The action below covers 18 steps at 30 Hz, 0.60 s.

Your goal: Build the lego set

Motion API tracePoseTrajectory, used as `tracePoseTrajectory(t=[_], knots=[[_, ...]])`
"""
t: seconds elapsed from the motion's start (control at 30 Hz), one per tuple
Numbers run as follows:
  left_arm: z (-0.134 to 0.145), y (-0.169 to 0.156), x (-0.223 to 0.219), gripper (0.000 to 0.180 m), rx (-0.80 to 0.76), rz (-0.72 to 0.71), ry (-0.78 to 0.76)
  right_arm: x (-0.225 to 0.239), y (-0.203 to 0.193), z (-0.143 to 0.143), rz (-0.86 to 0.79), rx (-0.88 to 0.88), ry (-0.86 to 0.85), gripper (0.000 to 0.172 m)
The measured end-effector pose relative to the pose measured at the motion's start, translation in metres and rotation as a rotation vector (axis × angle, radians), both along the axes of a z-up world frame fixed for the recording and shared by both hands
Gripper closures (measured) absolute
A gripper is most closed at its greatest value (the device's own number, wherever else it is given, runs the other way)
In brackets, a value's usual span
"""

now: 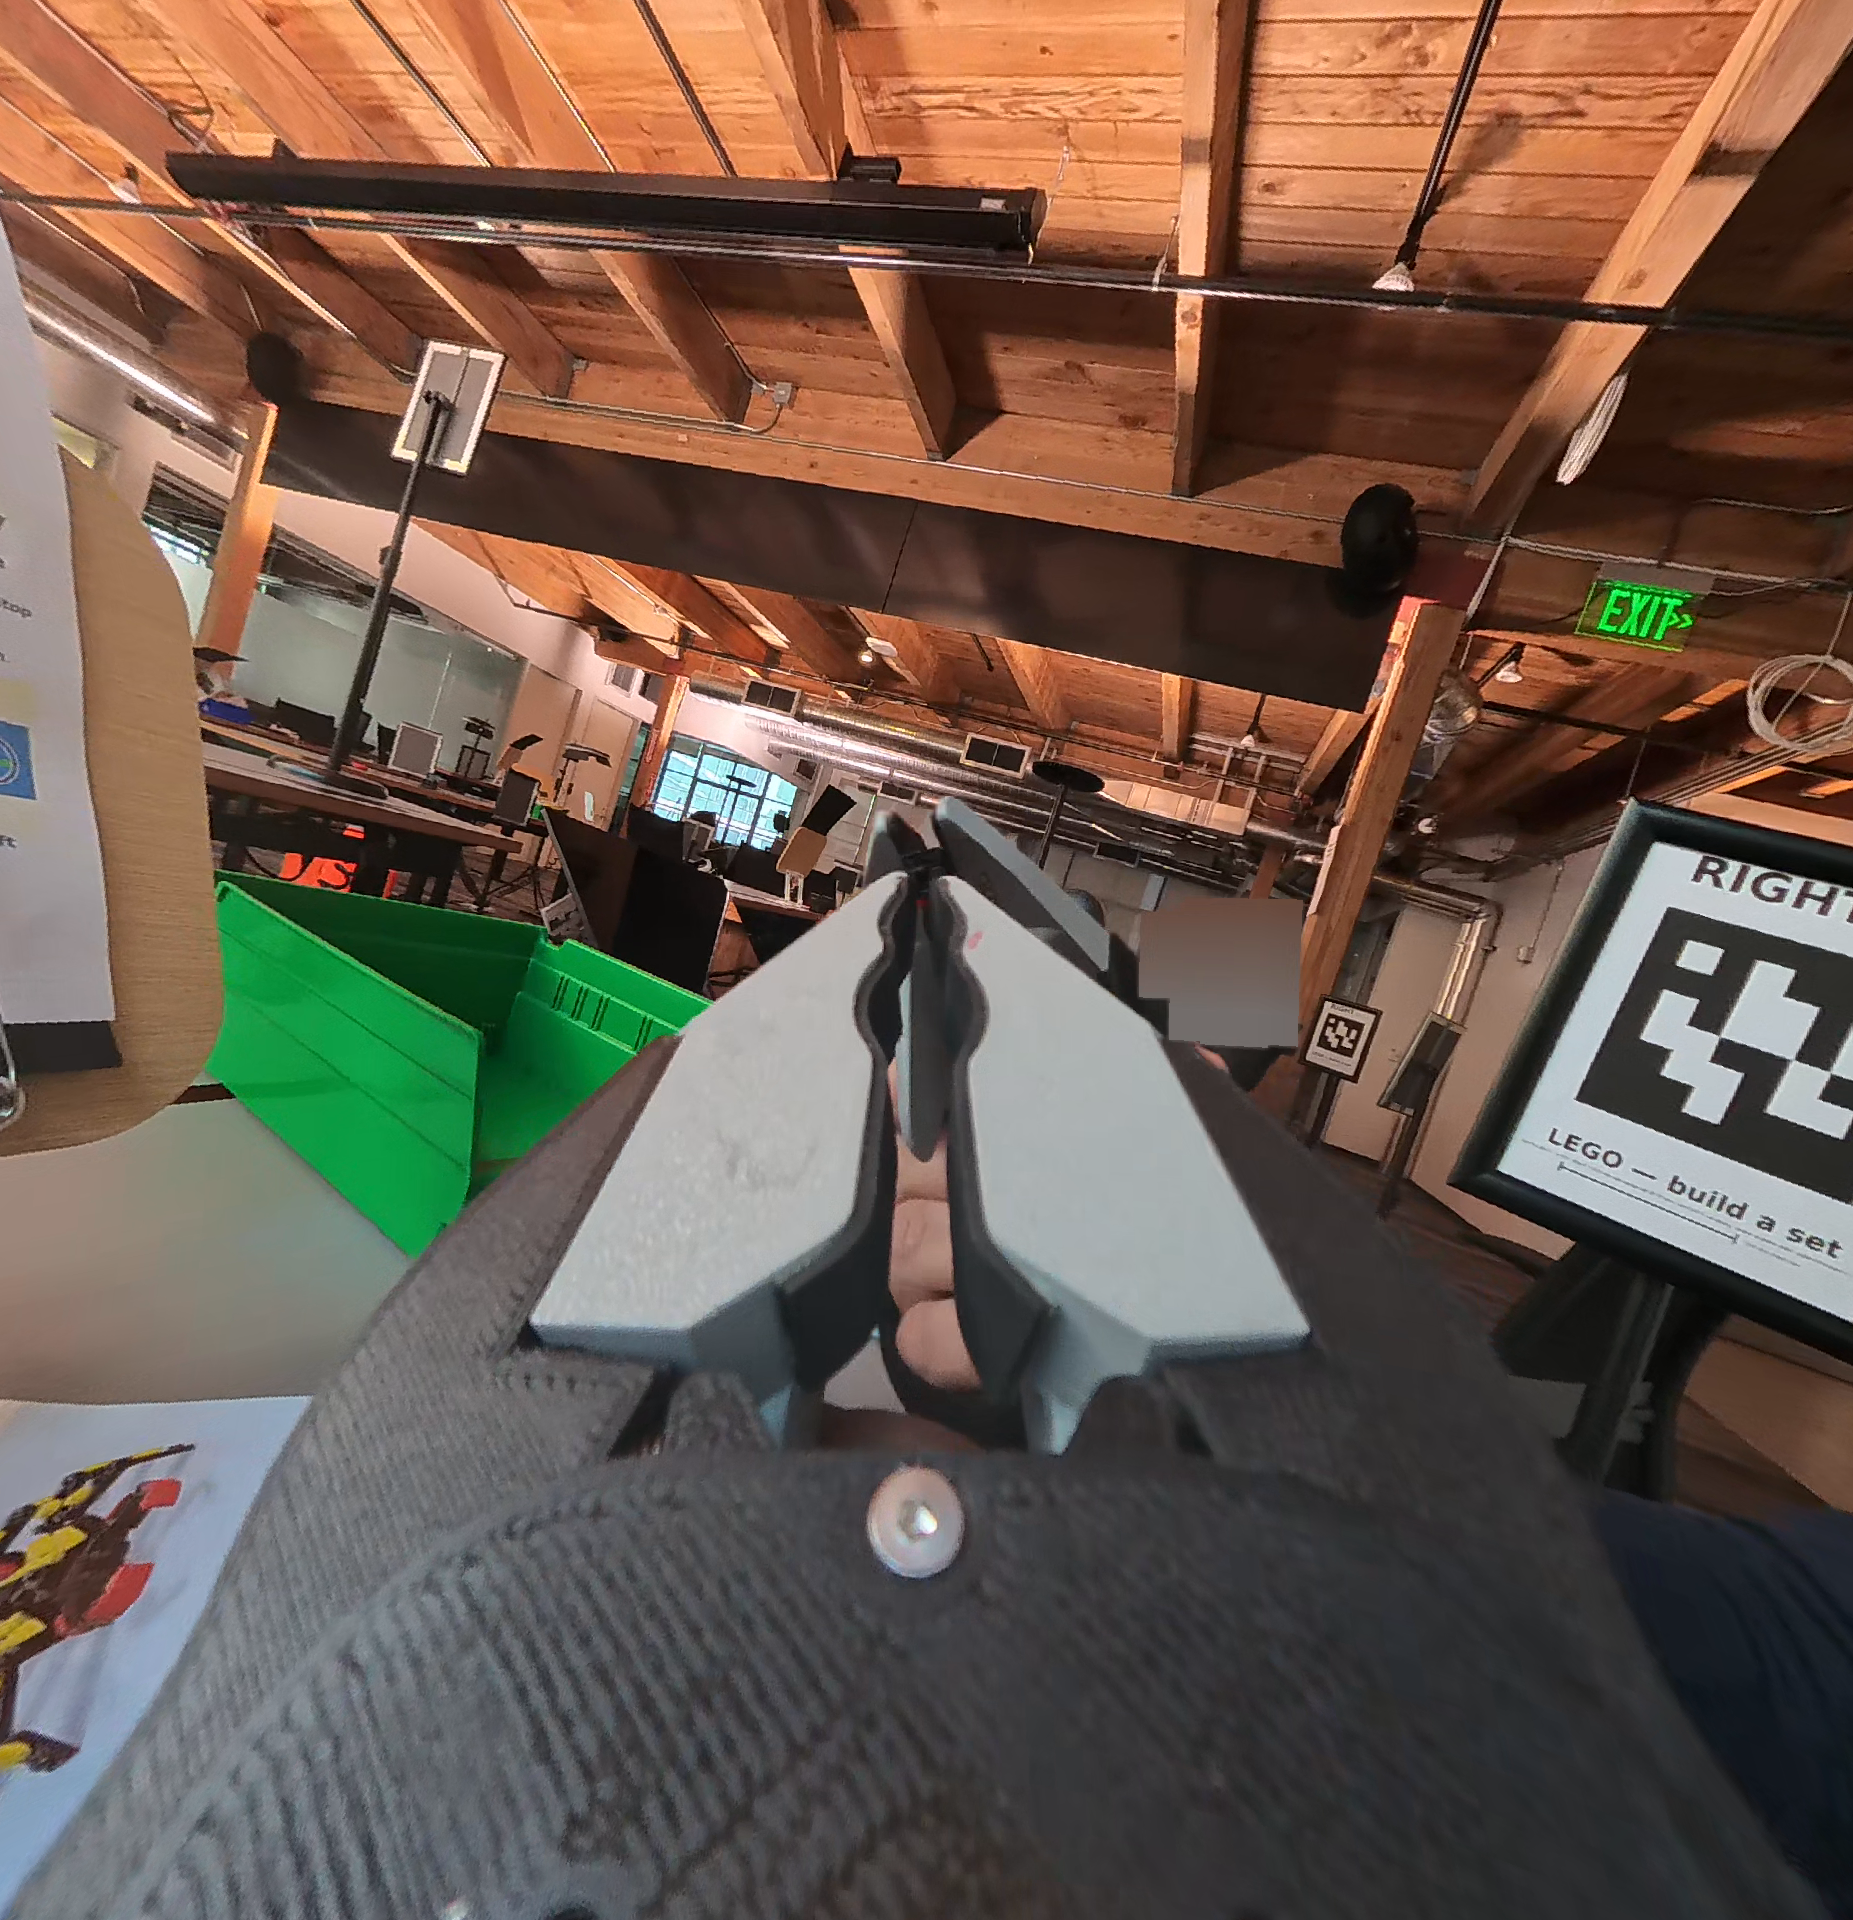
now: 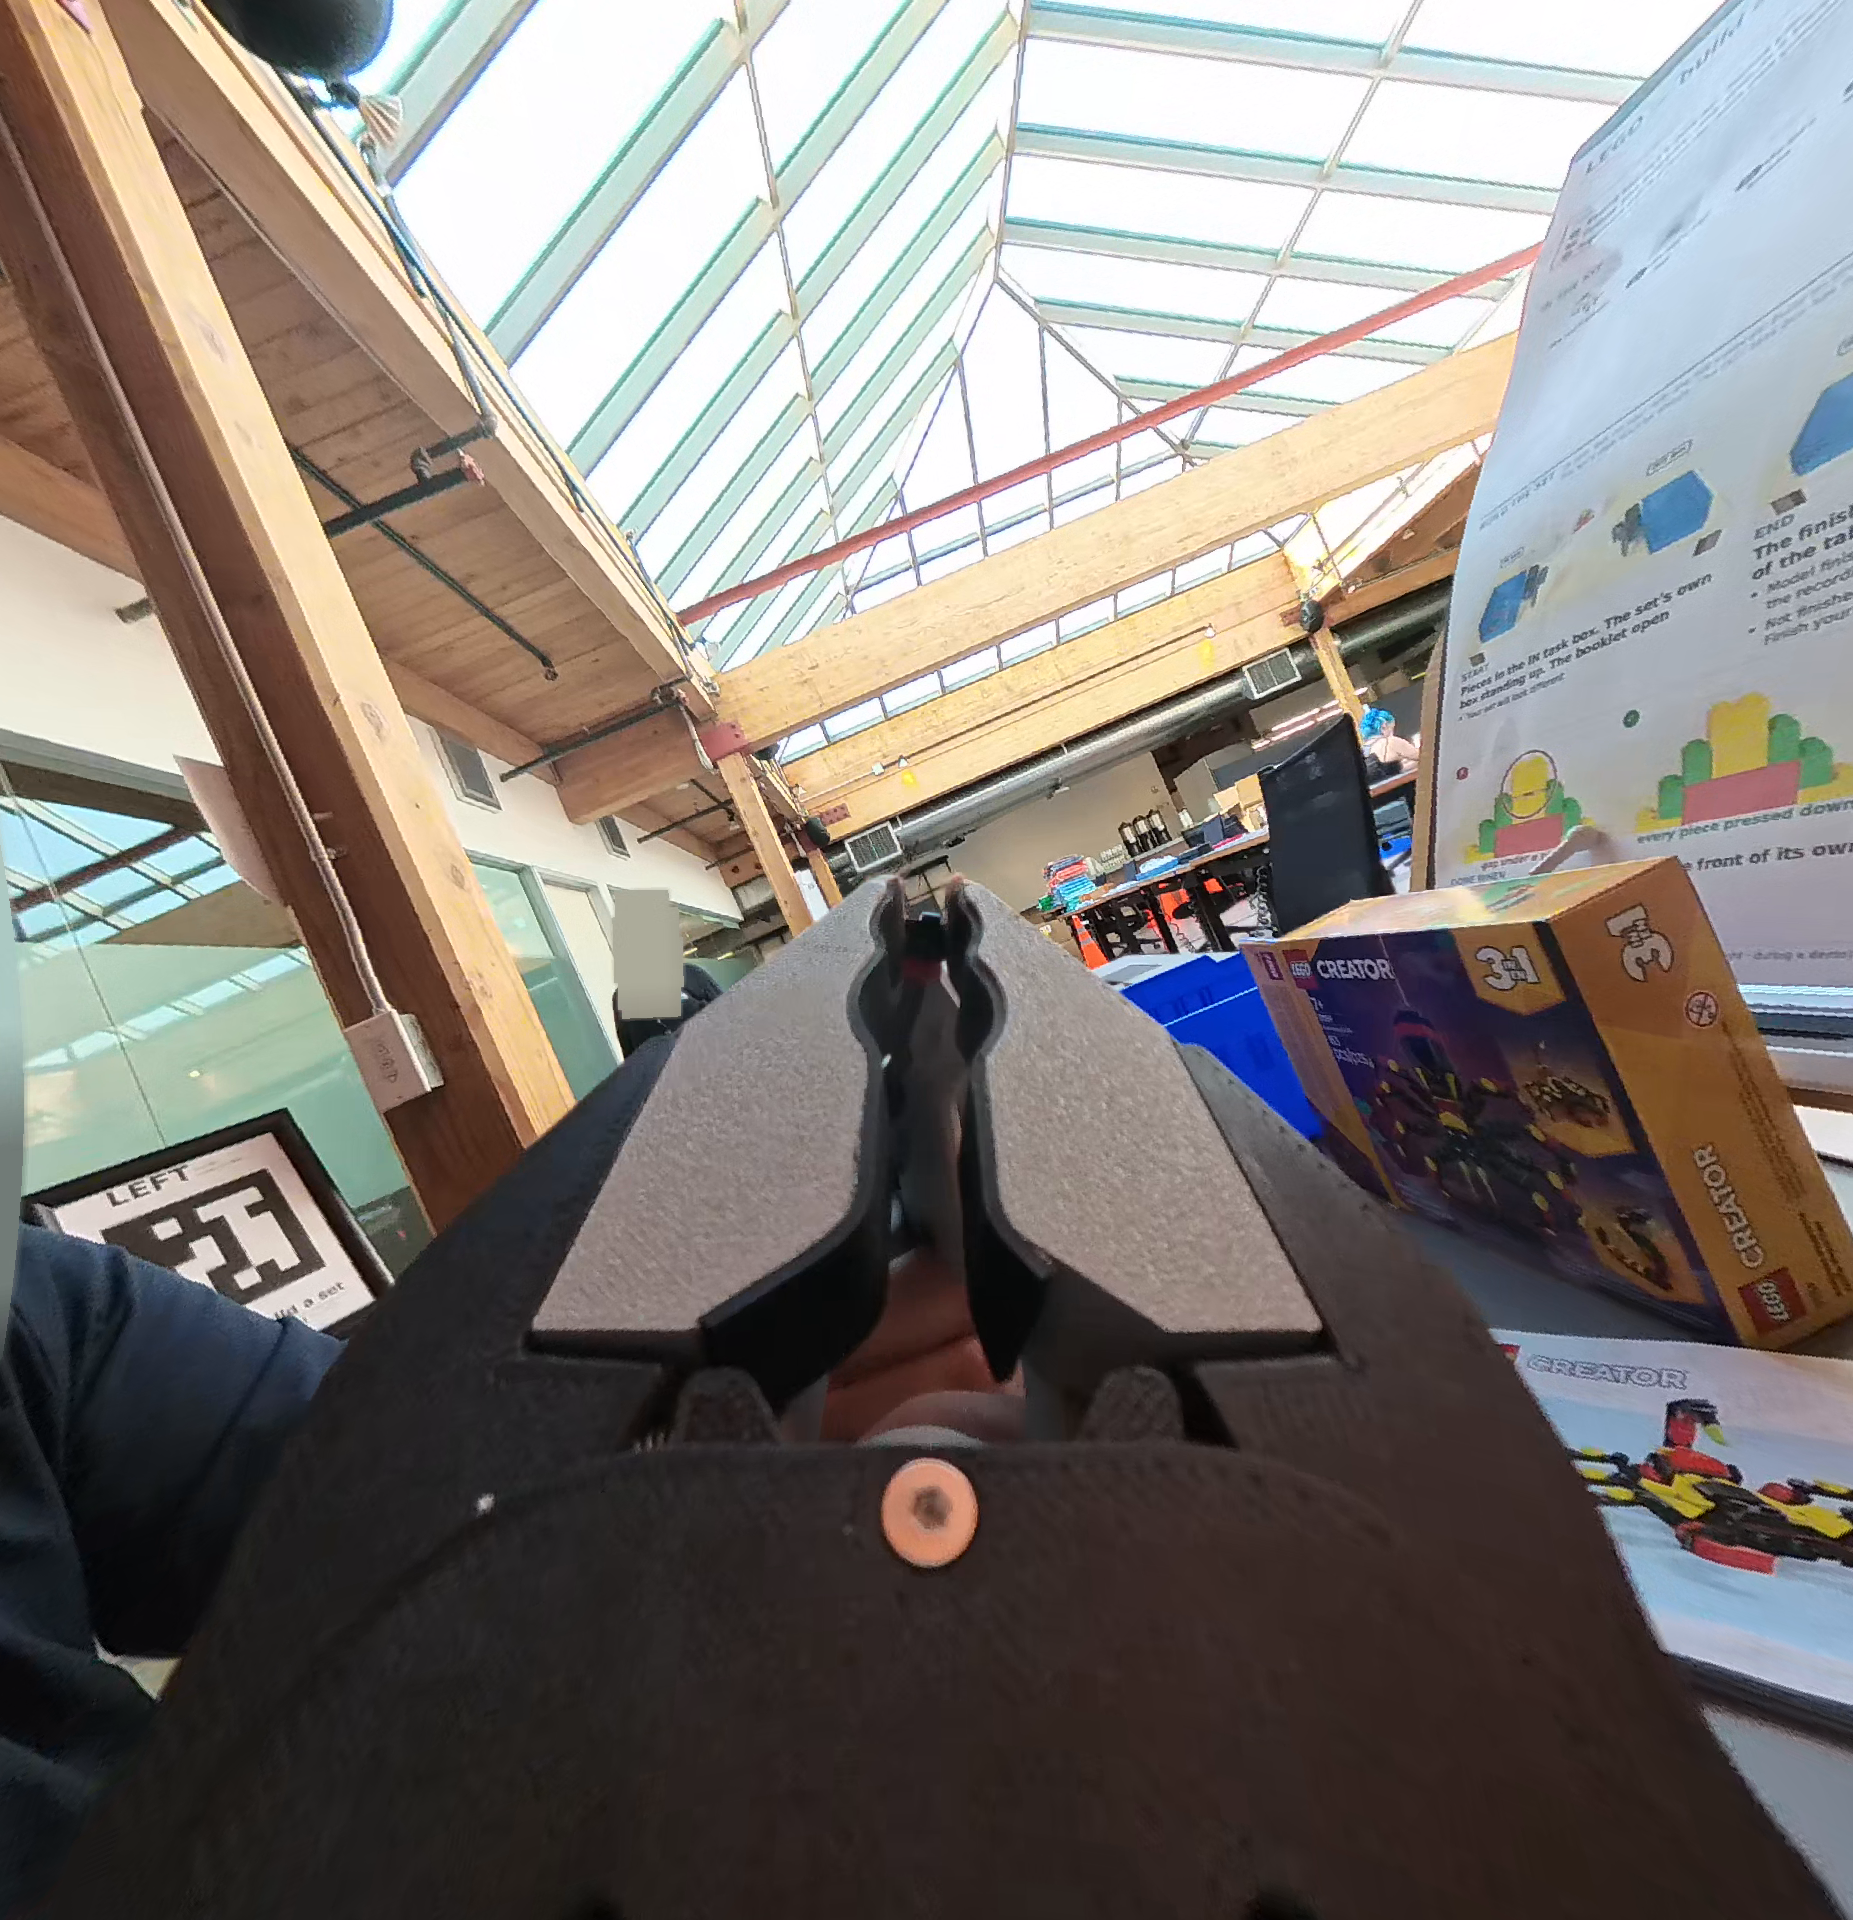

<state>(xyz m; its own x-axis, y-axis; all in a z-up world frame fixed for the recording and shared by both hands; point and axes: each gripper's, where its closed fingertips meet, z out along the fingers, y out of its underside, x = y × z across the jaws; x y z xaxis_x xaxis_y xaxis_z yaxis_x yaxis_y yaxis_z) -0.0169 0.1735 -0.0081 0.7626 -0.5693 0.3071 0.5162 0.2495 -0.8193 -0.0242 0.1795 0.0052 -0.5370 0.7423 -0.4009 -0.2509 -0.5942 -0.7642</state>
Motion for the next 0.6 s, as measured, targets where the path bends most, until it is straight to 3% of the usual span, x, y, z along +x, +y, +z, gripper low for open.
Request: tracePoseTrajectory(t=[0.03,0.17,0.4,0.6], knots=[[0.000,0.000,0.001,0.180,-0.001,0.006,0.007,0.000,0.001,0.000,0.002,-0.011,0.004,0.168],[0.000,0.000,-0.004,0.180,-0.004,0.012,0.014,-0.004,-0.001,-0.002,0.046,0.027,-0.033,0.167],[-0.003,-0.001,-0.001,0.180,-0.030,0.020,0.180,0.006,-0.001,-0.011,0.080,0.255,-0.151,0.164],[-0.002,-0.004,0.004,0.180,-0.032,-0.024,0.197,0.007,-0.007,-0.015,0.131,0.288,-0.160,0.159]])
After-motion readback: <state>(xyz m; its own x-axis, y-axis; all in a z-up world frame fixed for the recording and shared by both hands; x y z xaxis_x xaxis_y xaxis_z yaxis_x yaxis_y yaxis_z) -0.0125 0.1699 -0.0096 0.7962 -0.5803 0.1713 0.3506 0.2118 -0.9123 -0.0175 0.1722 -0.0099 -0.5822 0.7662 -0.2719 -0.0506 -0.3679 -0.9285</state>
